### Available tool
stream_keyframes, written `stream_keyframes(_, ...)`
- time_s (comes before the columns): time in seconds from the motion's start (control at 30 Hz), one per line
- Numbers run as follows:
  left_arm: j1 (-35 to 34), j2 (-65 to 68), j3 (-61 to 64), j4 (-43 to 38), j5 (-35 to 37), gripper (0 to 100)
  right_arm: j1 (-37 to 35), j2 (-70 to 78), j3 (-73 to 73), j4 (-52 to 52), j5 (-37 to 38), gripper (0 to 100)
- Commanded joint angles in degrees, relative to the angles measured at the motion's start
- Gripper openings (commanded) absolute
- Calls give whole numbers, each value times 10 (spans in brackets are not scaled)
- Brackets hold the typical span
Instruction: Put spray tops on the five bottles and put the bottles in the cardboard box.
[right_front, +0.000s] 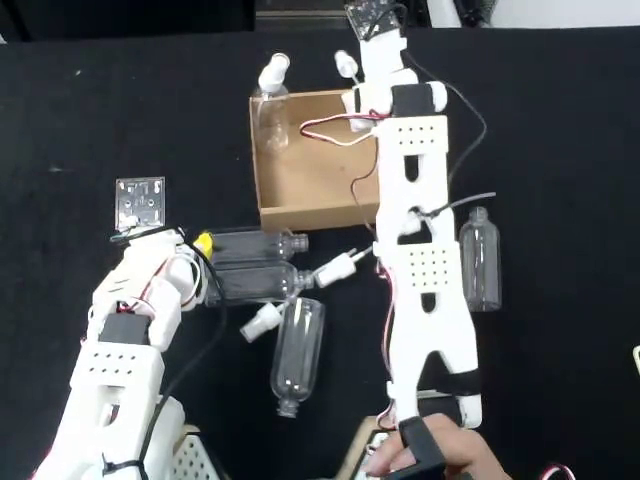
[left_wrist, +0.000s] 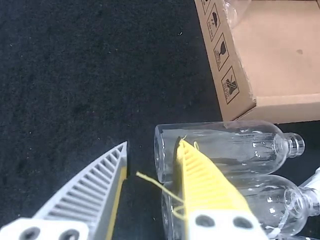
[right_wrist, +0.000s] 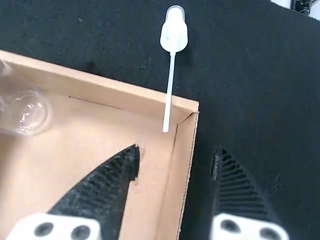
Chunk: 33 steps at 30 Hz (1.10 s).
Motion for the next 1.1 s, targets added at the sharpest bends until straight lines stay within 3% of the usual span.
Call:
stream_keyframes(0.0,4,-10,-6,-11,1,155,-6,-13,-34,-25,-14,196)
stream_keyframes(0.1,6,-9,-6,-12,1,155,-6,-9,-34,-43,-25,157)
stream_keyframes(1.07,6,-7,-5,-11,1,155,-4,11,-34,-84,-39,153)
